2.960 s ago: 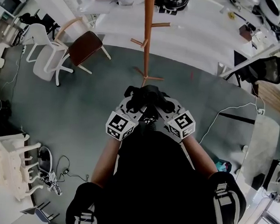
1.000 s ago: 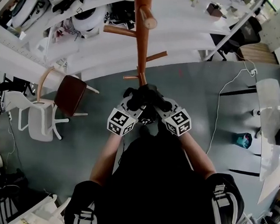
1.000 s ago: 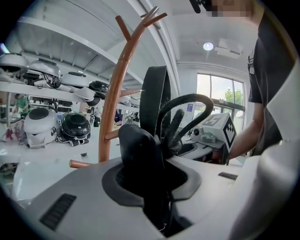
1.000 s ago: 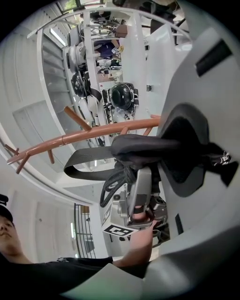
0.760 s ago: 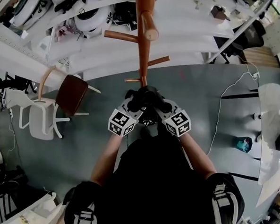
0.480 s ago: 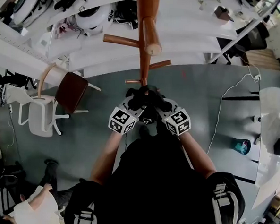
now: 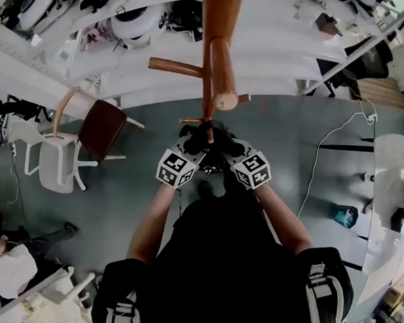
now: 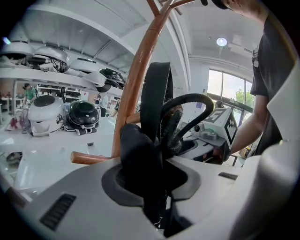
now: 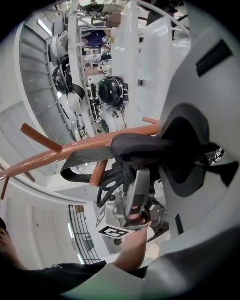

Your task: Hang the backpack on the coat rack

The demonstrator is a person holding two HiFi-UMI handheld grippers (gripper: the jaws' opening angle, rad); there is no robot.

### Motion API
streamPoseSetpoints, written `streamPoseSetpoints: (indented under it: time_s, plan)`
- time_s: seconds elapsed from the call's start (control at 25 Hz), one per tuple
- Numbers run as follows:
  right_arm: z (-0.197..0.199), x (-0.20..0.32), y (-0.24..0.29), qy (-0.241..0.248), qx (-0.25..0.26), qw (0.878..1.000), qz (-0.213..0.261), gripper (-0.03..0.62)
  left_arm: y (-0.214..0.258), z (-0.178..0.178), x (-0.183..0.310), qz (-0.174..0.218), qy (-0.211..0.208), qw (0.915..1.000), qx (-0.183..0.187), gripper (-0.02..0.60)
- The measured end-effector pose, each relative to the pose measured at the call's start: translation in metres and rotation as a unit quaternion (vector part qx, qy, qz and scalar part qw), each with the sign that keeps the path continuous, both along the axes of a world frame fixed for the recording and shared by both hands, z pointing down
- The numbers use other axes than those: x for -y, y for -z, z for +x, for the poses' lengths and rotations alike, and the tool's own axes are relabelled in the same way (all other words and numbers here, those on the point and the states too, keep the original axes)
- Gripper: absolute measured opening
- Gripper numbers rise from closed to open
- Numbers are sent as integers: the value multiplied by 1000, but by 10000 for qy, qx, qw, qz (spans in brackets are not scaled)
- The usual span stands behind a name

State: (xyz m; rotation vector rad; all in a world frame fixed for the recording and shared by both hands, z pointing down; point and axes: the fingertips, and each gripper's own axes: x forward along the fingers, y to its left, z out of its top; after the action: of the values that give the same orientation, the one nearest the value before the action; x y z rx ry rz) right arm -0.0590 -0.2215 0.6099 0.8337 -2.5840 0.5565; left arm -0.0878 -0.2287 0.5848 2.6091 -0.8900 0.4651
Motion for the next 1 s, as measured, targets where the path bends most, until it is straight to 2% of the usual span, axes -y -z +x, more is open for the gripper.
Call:
streamPoseSetpoints:
  time_s: [1.0]
  plan:
    - [-3,34,-73,-54,-437,9966,-693,78,-74,-6,39,-724,120,9961,489,109]
